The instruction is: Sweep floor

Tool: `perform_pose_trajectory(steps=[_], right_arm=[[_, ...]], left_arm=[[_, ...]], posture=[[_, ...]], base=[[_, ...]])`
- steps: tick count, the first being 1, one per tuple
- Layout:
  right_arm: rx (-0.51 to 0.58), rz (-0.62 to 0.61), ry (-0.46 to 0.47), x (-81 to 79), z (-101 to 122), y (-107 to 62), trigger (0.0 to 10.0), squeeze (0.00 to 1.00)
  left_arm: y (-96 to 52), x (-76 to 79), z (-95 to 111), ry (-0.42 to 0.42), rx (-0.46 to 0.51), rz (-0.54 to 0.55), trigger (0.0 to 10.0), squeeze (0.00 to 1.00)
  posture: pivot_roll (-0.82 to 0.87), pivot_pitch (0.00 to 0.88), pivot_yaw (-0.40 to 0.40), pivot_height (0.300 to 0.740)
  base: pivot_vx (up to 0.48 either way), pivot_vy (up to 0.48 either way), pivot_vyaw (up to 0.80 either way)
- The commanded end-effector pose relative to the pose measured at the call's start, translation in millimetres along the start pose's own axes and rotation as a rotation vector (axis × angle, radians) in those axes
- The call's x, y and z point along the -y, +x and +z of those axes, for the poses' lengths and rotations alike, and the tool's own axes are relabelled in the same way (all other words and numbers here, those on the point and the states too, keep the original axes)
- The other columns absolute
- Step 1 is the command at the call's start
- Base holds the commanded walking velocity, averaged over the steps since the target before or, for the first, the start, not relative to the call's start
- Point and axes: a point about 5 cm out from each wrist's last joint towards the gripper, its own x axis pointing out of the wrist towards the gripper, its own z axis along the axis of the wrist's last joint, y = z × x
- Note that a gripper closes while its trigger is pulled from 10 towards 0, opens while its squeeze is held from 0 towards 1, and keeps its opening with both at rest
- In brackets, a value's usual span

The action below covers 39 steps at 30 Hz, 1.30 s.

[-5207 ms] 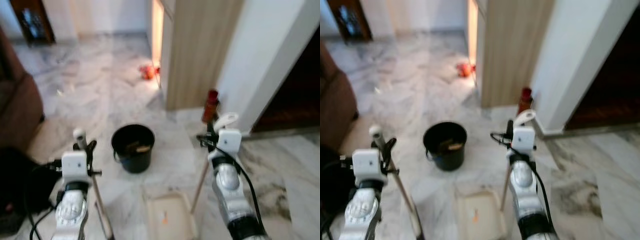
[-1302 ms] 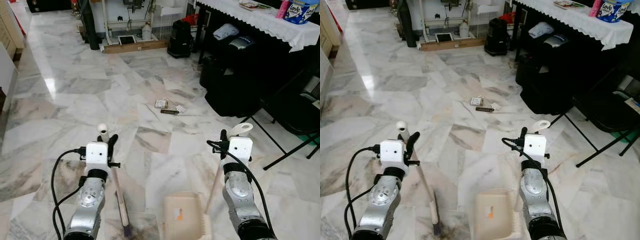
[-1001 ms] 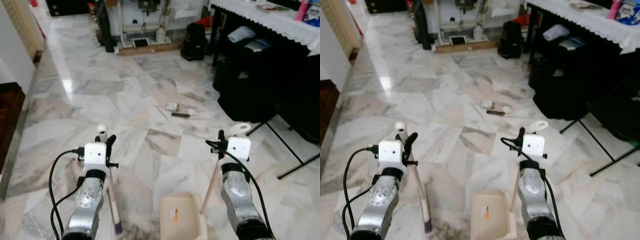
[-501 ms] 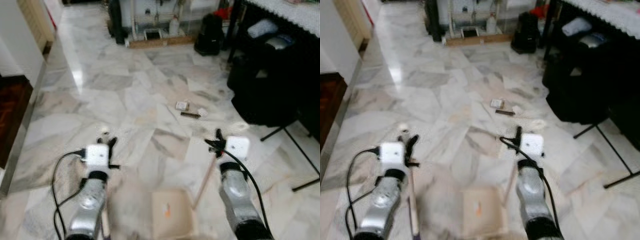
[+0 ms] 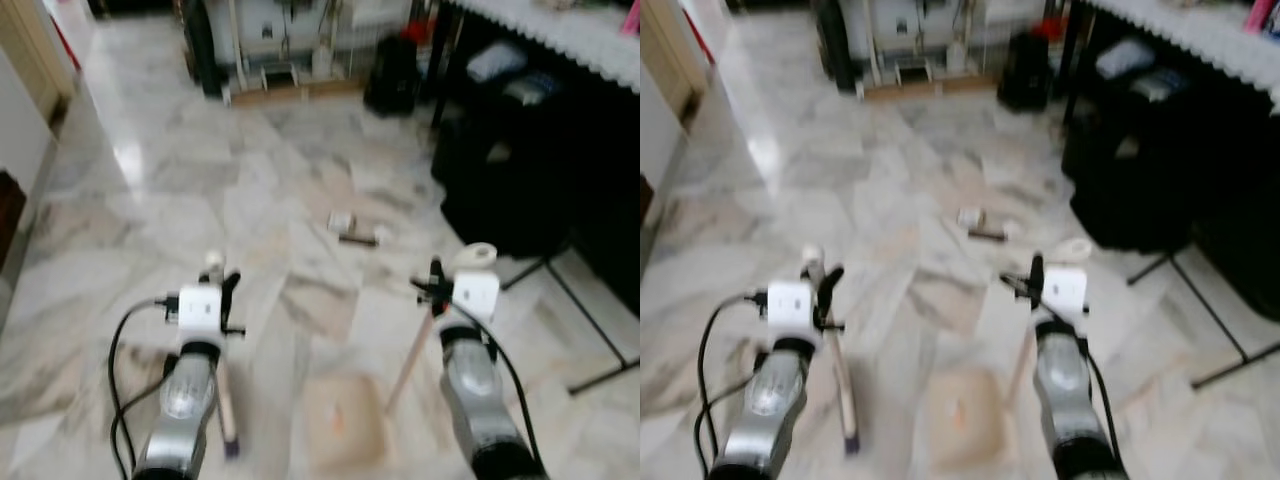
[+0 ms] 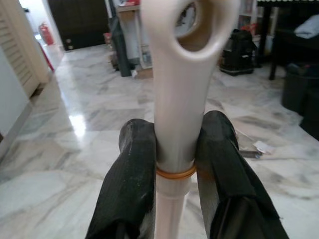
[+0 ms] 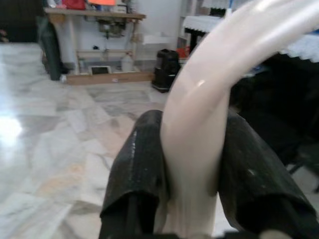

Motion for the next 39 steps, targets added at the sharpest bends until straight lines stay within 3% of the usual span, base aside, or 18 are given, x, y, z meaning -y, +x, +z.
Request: perform_pose_trajectory(steps=[1, 21, 26, 39], right_arm=[[0.043, 0.016, 0.024, -7.6, 10.6, 4.1, 10.0, 0.0], [0.075, 0.073, -0.004, -14.7, 16.3, 5.1, 10.0, 0.0], [0.06, 0.065, 0.04, -16.0, 14.5, 4.5, 10.0, 0.0], [0.053, 0.061, 0.051, -16.4, 13.2, 3.9, 10.0, 0.0]], left_arm=[[1.3, -3.0, 5.1, 0.004, 0.026, 0.014, 10.0, 0.0], [2.9, -4.6, 5.2, 0.008, 0.025, 0.021, 10.0, 0.0], [3.0, -5.0, 5.2, 0.008, 0.026, 0.022, 10.0, 0.0], [1.2, -9.8, 5.0, 0.018, 0.026, 0.024, 10.0, 0.0]], posture=[[0.06, 0.06, -0.023, 0.74], [0.05, 0.071, -0.024, 0.74], [0.06, 0.075, -0.025, 0.74], [0.07, 0.065, -0.015, 0.74]], base=[[0.307, 0.0, 0.0], [0.306, 0.0, 0.08], [0.305, 0.0, 0.09], [0.303, 0.0, 0.0]])
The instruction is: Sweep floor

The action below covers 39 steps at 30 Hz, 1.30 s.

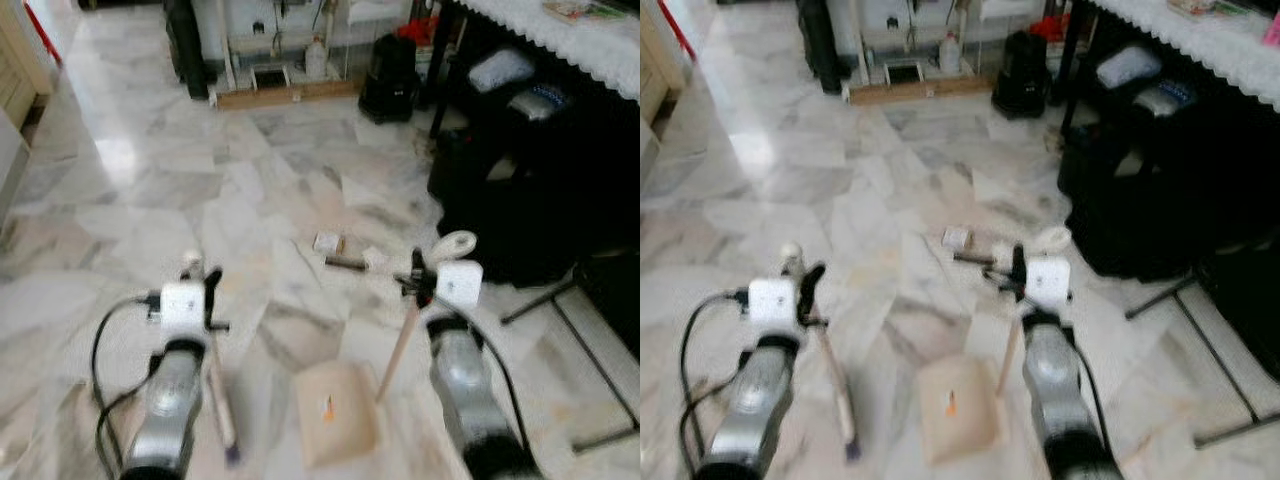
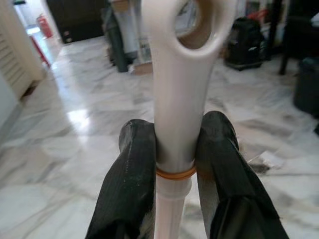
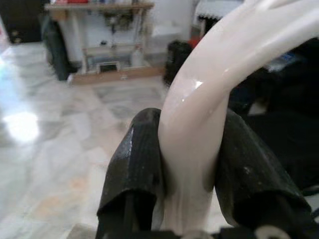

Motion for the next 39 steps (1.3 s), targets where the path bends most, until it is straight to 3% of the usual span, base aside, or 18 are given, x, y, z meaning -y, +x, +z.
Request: perform_pose_trajectory(steps=[1, 39], right_arm=[[0.049, 0.005, 0.004, -3.2, 11.0, 5.6, 10.0, 0.0], [0.066, 0.031, -0.017, -6.4, 12.1, 4.6, 10.0, 0.0]], left_arm=[[2.9, -7.4, 8.6, 0.013, 0.044, 0.012, 10.0, 0.0], [2.7, -3.7, 9.1, 0.009, 0.049, 0.0, 10.0, 0.0]], posture=[[0.07, 0.062, -0.013, 0.74], [0.07, 0.035, -0.016, 0.74]], base=[[0.3, 0.0, 0.0], [0.299, 0.0, 0.06]])
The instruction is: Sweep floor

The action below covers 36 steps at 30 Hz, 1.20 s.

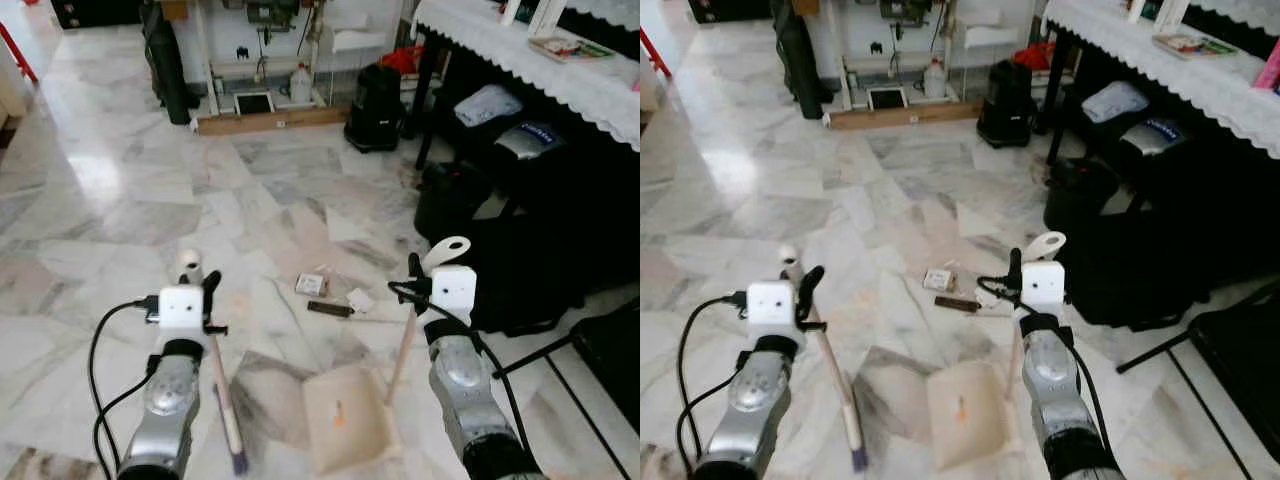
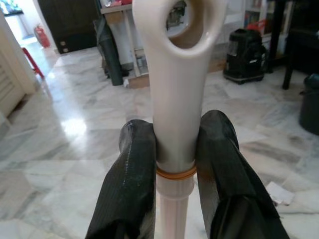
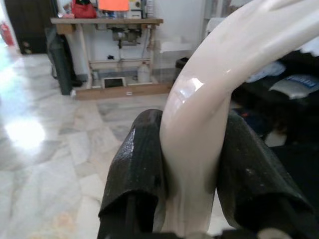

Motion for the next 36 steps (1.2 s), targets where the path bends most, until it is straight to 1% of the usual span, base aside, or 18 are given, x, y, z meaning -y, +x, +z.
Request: perform_pose_trajectory(steps=[1, 10, 12, 16, 20, 36], right_arm=[[0.053, -0.014, 0.006, 3.3, 11.7, 5.4, 10.0, 0.0], [0.054, -0.018, 0.004, 4.1, 11.9, 5.8, 10.0, 0.0], [0.061, -0.006, -0.014, 3.3, 12.7, 5.7, 10.0, 0.0], [0.065, 0.002, -0.024, 1.7, 13.2, 5.4, 10.0, 0.0], [0.054, -0.009, 0.001, 2.0, 11.8, 5.0, 10.0, 0.0], [0.052, -0.018, 0.01, 3.5, 11.5, 5.7, 10.0, 0.0]], left_arm=[[3.7, -5.0, 10.0, 0.012, 0.051, 0.005, 10.0, 0.0], [4.2, -5.0, 10.0, 0.011, 0.051, 0.007, 10.0, 0.0], [4.2, -4.7, 10.1, 0.011, 0.051, 0.007, 10.0, 0.0], [4.1, -4.6, 10.3, 0.01, 0.052, 0.007, 10.0, 0.0], [3.9, -4.9, 10.2, 0.01, 0.051, 0.008, 10.0, 0.0], [3.8, -4.3, 10.0, 0.012, 0.05, 0.004, 10.0, 0.0]], posture=[[0.07, 0.037, -0.016, 0.74], [0.06, 0.039, -0.016, 0.74], [0.06, 0.04, -0.017, 0.74], [0.07, 0.048, -0.018, 0.74], [0.07, 0.051, -0.019, 0.74], [0.07, 0.05, -0.017, 0.74]], base=[[0.3, 0.0, 0.0], [0.296, 0.0, 0.0], [0.294, 0.0, 0.0], [0.292, 0.0, 0.53], [0.295, 0.0, 0.17], [0.294, 0.0, 0.0]])
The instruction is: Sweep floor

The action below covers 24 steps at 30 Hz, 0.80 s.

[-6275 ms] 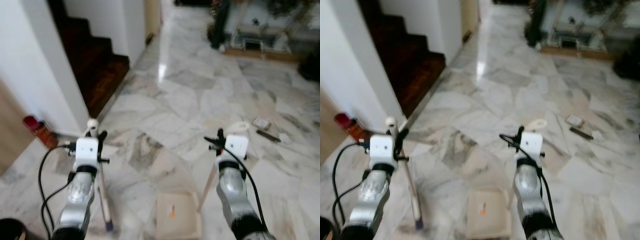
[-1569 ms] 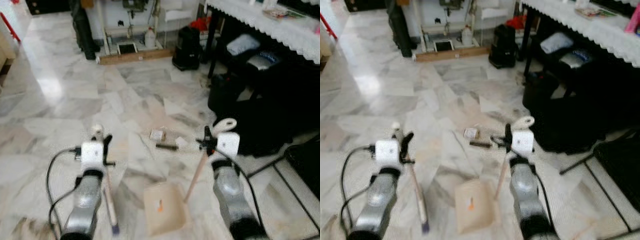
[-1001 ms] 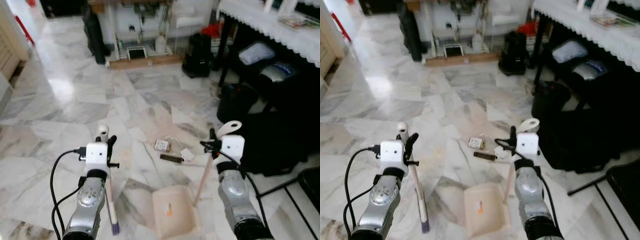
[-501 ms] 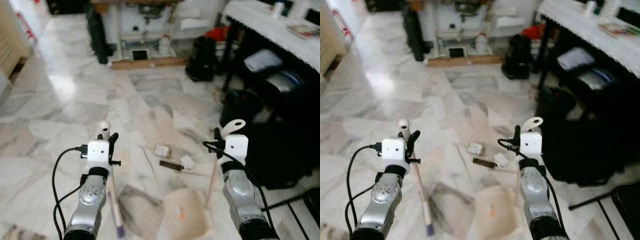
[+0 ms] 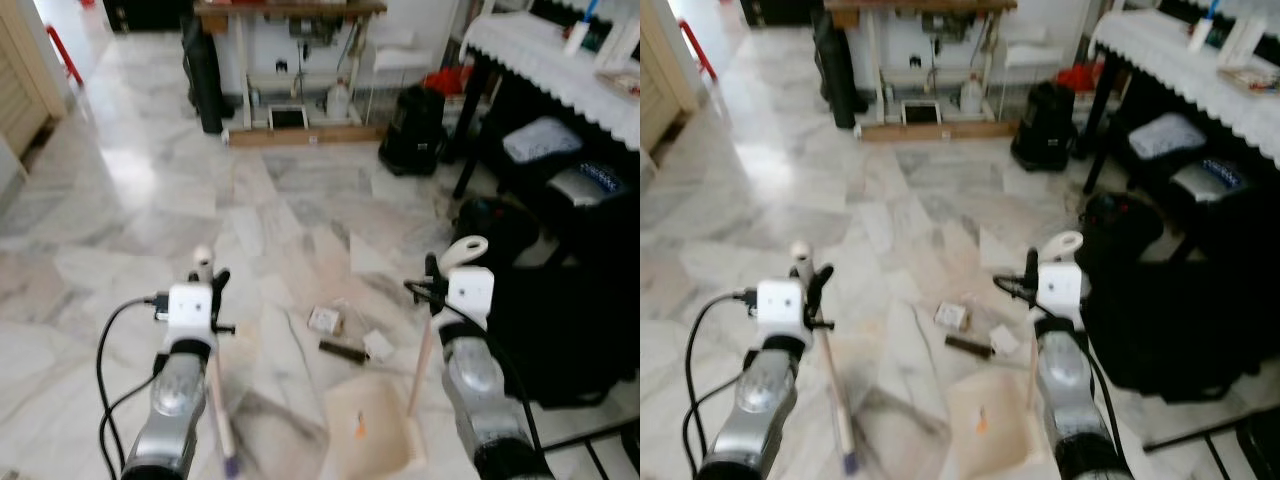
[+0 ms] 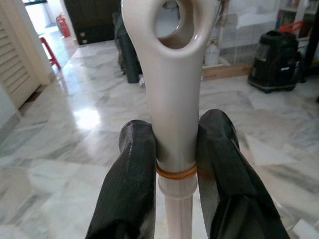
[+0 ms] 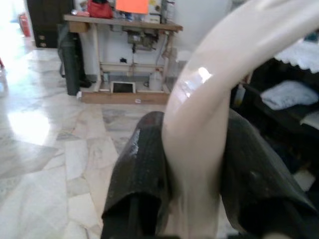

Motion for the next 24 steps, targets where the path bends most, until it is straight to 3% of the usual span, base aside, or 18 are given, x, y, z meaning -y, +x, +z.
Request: perform_pose_trajectory(steps=[1, 9, 16, 24], right_arm=[[0.038, -0.023, 0.034, 3.5, 8.2, 3.6, 10.0, 0.0], [0.021, -0.031, 0.046, 4.1, 6.6, 4.2, 10.0, 0.0], [0.022, -0.026, 0.056, 3.2, 6.5, 4.4, 10.0, 0.0], [0.031, -0.028, 0.048, 3.2, 7.3, 4.4, 10.0, 0.0]], left_arm=[[4.1, 6.2, 11.0, -0.001, 0.053, -0.02, 10.0, 0.0], [3.8, 6.5, 11.0, -0.001, 0.052, -0.022, 10.0, 0.0], [3.5, 6.5, 10.7, 0.0, 0.05, -0.024, 10.0, 0.0], [3.5, 6.4, 10.8, 0.0, 0.051, -0.025, 10.0, 0.0]], posture=[[0.07, 0.05, -0.017, 0.74], [0.07, 0.052, -0.018, 0.74], [0.07, 0.052, -0.017, 0.74], [0.07, 0.05, -0.016, 0.74]], base=[[0.289, 0.0, 0.0], [0.286, 0.0, 0.0], [0.283, 0.0, -0.76], [0.28, 0.0, 0.0]])
